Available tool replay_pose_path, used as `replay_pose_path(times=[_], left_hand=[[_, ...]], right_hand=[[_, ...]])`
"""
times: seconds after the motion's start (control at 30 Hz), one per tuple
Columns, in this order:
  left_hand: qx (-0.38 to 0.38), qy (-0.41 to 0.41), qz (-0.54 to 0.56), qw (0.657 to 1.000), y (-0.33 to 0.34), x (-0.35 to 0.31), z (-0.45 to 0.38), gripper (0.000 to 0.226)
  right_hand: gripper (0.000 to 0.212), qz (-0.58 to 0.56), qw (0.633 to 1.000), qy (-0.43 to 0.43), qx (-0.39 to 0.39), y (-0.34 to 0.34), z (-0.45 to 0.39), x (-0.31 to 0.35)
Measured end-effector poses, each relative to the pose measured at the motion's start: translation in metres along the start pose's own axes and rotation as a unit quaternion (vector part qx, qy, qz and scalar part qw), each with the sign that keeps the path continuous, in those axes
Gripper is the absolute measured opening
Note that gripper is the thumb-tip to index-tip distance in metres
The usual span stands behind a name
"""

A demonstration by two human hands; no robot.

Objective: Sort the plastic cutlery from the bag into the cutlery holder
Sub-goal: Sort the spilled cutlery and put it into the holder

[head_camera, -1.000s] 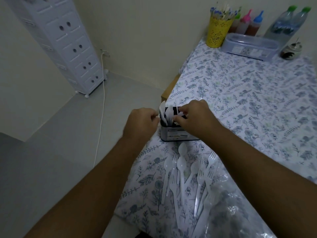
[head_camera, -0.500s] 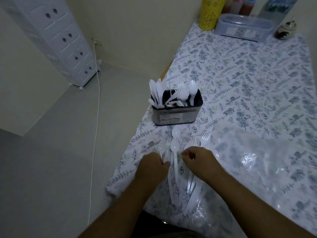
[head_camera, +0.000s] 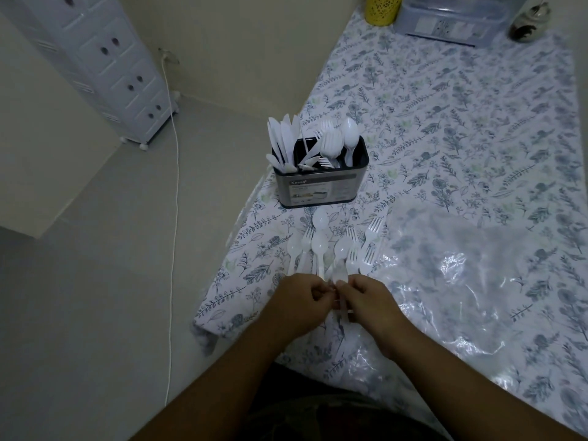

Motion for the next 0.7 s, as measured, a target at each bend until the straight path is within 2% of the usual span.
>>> replay_pose_path(times=[0.07, 0.13, 0.23, 0.37, 0.43, 0.53, 0.63, 0.7], left_hand=[[-0.061, -0.025, -0.036, 0.997, -0.008, 0.008, -0.005, 0.013], [-0.093, -0.051, -0.088, 0.99, -0.011, 0.02, -0.012, 0.017], [-0.093, -0.09, -0.136, 0.982, -0.01, 0.033, -0.024, 0.029], [-0.089, -0.099, -0.171, 0.976, -0.009, 0.039, -0.036, 0.021], [-0.087, -0.111, -0.176, 0.974, -0.01, 0.038, -0.038, 0.018], [-0.106, -0.116, -0.137, 0.978, -0.014, 0.033, -0.031, 0.015], [-0.138, -0.097, -0.028, 0.985, -0.012, 0.017, -0.009, 0.015], [-0.112, -0.084, 0.047, 0.989, -0.003, 0.005, 0.005, 0.013]], right_hand=[[0.032, -0.095, 0.995, 0.041, -0.017, -0.003, 0.003, -0.003], [0.032, -0.147, 0.987, 0.067, -0.017, -0.007, 0.006, -0.007], [0.03, -0.109, 0.992, 0.066, -0.005, -0.01, 0.01, -0.009], [0.029, -0.096, 0.994, 0.056, 0.017, -0.008, 0.01, -0.012], [0.022, -0.115, 0.991, 0.058, 0.021, -0.008, 0.009, -0.012], [0.022, -0.166, 0.984, 0.065, 0.008, -0.01, 0.007, -0.01], [0.017, -0.196, 0.979, 0.054, -0.002, -0.011, 0.006, -0.005], [0.016, -0.21, 0.977, 0.048, 0.004, -0.01, 0.006, -0.004]])
Point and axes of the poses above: each hand's wrist, its own z-axis away from the middle knuckle, its own y-axis out of the palm, x = y × z, the point moved 3 cm from there along -z, towards the middle knuckle
